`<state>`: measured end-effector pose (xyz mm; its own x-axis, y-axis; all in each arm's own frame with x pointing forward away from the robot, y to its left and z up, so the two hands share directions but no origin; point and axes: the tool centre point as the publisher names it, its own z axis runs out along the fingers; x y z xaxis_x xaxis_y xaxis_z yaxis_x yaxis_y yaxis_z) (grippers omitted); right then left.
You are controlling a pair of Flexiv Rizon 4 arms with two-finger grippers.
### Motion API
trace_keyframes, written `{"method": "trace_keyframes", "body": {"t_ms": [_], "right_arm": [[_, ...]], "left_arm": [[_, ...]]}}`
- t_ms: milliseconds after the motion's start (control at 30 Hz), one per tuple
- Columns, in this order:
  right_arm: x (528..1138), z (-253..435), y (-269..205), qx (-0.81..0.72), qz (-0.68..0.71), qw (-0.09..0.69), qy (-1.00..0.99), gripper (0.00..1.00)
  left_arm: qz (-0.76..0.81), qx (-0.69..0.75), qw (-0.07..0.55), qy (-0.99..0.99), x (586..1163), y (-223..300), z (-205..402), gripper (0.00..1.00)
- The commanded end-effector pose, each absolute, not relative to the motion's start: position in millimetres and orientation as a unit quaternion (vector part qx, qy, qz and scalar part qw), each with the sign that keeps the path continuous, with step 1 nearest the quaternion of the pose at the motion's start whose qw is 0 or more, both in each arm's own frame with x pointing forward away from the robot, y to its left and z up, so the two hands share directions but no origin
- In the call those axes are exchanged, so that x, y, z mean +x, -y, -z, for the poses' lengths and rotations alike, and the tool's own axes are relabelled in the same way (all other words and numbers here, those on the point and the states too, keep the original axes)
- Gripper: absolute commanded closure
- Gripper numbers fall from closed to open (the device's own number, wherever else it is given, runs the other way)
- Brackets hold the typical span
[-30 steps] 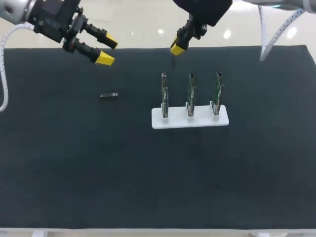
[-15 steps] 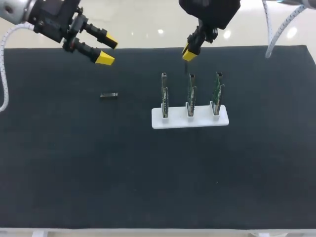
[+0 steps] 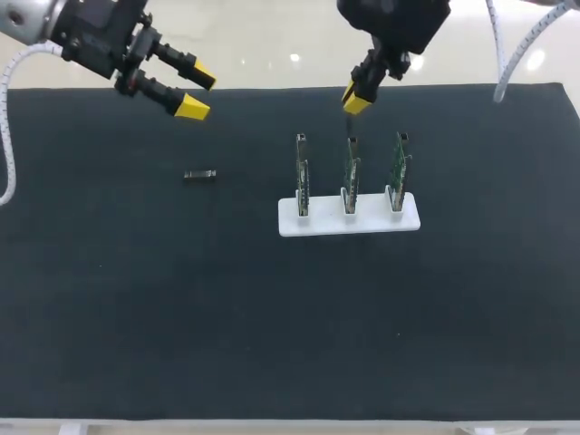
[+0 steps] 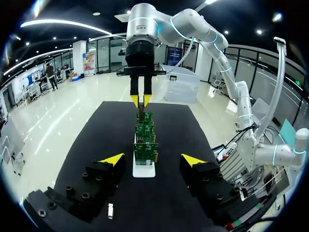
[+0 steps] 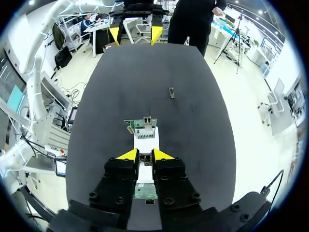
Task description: Pick up the optical module with the left hand, and insert it into the network port with the right hand.
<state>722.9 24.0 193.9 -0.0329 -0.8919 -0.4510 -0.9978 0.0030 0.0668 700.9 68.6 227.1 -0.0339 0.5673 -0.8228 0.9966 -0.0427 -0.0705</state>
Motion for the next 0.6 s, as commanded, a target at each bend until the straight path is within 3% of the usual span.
{"method": "trace_keyframes", "body": {"t_ms": [33, 600], "right_arm": [[724.0, -191.6, -23.0, -0.682, -0.189, 0.143, -0.692, 1.00], [724.9, -185.9, -19.2, -0.683, -0.194, 0.148, -0.688, 1.00]], "left_arm": [[0.358, 0.628, 0.298, -0.624, 701.7, -68.2, -227.1, 0.00], [0.358, 0.628, 0.298, -0.624, 701.7, -68.2, -227.1, 0.00]]}}
